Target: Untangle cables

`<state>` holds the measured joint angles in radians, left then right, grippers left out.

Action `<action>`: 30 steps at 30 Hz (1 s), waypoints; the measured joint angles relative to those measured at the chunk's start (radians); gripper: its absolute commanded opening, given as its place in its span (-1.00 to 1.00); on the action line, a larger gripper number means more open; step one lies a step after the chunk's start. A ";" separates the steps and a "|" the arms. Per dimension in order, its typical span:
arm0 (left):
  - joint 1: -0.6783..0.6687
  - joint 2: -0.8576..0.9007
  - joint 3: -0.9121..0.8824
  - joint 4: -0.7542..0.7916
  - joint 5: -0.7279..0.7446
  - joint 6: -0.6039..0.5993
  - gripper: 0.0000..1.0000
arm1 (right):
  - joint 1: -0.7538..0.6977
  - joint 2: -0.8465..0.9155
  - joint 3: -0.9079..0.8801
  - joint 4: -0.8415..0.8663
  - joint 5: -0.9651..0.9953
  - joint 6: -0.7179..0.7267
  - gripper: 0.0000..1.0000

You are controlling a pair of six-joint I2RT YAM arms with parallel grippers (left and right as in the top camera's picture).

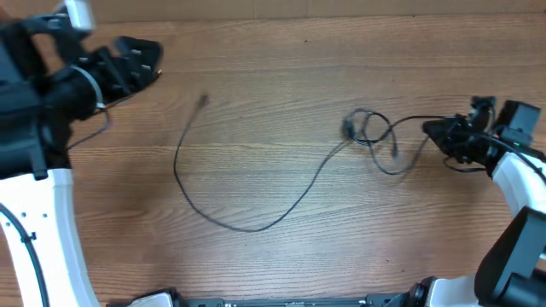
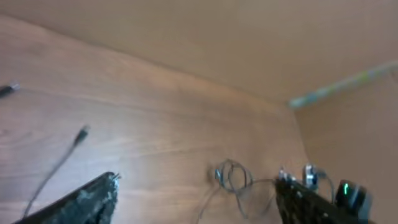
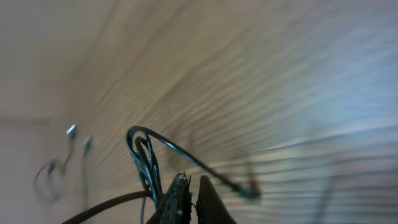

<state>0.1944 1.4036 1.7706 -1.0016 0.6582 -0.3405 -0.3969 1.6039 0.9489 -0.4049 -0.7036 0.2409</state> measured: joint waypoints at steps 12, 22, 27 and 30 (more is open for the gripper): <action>-0.225 0.146 0.003 -0.084 -0.023 0.090 0.78 | 0.136 -0.219 0.000 0.011 -0.357 -0.077 -0.92; -0.405 0.363 0.005 -0.181 0.129 0.322 0.46 | 0.143 -0.310 0.000 0.158 -0.549 0.044 -0.92; -0.445 0.438 0.005 -0.191 0.194 0.414 0.47 | 0.153 -0.310 0.000 0.197 -0.527 0.209 -0.92; -0.457 0.463 0.005 -0.193 0.210 0.446 0.47 | 0.197 -0.310 0.000 0.196 -0.449 0.270 -0.92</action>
<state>-0.2623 1.8668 1.7752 -1.1946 0.8680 0.1055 -0.1997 1.2938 0.9489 -0.2085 -1.1526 0.5114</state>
